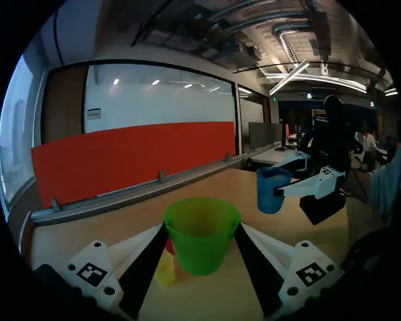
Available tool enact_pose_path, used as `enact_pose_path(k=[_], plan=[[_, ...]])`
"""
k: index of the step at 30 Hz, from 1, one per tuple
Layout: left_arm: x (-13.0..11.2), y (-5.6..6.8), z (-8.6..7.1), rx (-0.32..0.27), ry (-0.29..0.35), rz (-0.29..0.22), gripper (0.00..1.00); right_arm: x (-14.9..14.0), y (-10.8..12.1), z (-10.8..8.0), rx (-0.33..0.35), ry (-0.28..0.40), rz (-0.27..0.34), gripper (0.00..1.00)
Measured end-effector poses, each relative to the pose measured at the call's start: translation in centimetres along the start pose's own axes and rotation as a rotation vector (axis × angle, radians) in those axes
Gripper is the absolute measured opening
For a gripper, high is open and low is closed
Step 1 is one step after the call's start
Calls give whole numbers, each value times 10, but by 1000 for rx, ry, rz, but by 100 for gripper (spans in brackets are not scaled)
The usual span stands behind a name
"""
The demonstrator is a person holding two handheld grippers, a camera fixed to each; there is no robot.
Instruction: Pour water
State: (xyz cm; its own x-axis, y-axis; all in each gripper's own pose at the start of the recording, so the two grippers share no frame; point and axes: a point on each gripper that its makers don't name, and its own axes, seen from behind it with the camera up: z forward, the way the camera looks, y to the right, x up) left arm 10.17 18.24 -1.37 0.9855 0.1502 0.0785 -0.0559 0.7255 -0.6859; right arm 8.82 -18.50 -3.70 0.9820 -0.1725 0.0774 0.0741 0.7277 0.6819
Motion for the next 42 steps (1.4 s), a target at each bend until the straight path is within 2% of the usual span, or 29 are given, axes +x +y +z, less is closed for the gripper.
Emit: enact_pose_path(k=[8, 14, 20, 32, 42], plan=[[11, 6, -3, -1, 53, -6, 86, 13, -3, 0, 4, 40, 8, 91], [19, 12, -4, -16, 85, -31, 86, 21, -3, 1, 6, 61, 9, 91], [22, 10, -8, -14, 91, -27, 86, 25, -3, -1, 7, 69, -1, 91], [25, 7, -12, -25, 99, -57, 86, 31, -1, -1, 9, 74, -14, 91], [21, 10, -14, -37, 88, -58, 86, 39, -5, 1, 26, 74, -36, 91]])
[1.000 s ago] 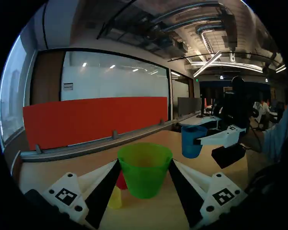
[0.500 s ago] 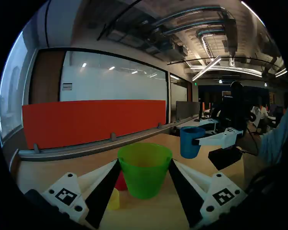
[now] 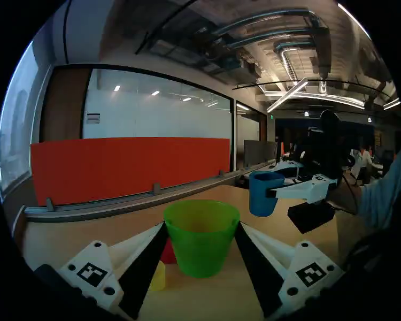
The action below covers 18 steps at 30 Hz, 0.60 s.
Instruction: Pour water
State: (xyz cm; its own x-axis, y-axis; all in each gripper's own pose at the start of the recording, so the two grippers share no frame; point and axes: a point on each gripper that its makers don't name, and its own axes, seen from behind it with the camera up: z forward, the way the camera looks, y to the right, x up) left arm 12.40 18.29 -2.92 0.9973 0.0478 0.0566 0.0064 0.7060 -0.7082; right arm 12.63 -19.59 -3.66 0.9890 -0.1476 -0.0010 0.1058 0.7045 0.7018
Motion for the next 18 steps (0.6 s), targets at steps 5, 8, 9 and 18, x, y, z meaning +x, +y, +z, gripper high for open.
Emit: enact_pose_path(k=[5, 8, 9, 18], plan=[[-3, 3, 0, -9, -10, 12, 86, 5, -1, 1, 8, 3, -14, 91], [-3, 5, 0, -15, -10, 21, 86, 8, -1, 1, 13, 3, -30, 91], [-3, 6, 0, -17, -10, 22, 86, 9, -1, 1, 15, 3, -36, 91], [-3, 11, 1, -29, 3, 36, 86, 22, 0, 4, 34, 6, -98, 91]])
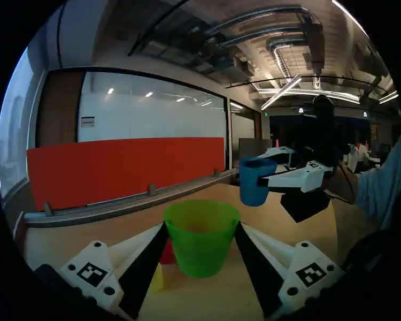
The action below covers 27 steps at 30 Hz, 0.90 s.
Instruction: Pour water
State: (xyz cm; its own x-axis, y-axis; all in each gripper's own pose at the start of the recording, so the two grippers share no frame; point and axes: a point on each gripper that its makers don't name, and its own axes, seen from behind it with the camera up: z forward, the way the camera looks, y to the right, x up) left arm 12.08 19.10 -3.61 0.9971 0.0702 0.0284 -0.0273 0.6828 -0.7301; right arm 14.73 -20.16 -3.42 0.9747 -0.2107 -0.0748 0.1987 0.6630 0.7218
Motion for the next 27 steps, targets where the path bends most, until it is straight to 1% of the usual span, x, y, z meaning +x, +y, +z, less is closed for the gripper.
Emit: enact_pose_path(k=[5, 12, 27], plan=[[2, 2, 1, -5, 6, 13, 86, 9, 1, 3, 9, 6, -41, 91], [5, 5, 2, -13, 19, 10, 86, 21, 0, 11, 27, 9, -105, 91], [3, 7, 8, -30, 21, 9, 86, 42, -2, 32, 41, 3, -277, 91]])
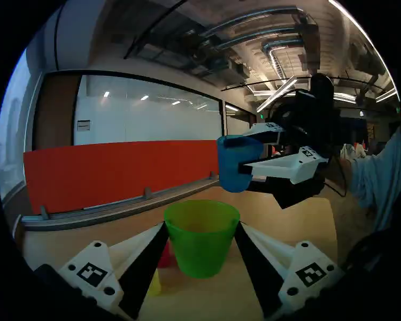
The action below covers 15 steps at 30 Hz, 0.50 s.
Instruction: Pour water
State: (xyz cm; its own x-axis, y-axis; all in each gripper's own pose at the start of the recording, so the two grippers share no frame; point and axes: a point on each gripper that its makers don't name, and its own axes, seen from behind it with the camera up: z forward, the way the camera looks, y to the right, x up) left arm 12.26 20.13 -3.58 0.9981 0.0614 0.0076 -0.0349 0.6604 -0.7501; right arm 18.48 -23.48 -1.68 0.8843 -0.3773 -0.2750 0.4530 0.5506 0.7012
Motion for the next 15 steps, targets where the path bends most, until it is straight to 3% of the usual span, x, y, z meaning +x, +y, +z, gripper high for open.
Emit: enact_pose_path(k=[15], plan=[[-1, 7, 6, -24, 5, 4, 86, 15, 13, 24, -19, -8, -181, 91]])
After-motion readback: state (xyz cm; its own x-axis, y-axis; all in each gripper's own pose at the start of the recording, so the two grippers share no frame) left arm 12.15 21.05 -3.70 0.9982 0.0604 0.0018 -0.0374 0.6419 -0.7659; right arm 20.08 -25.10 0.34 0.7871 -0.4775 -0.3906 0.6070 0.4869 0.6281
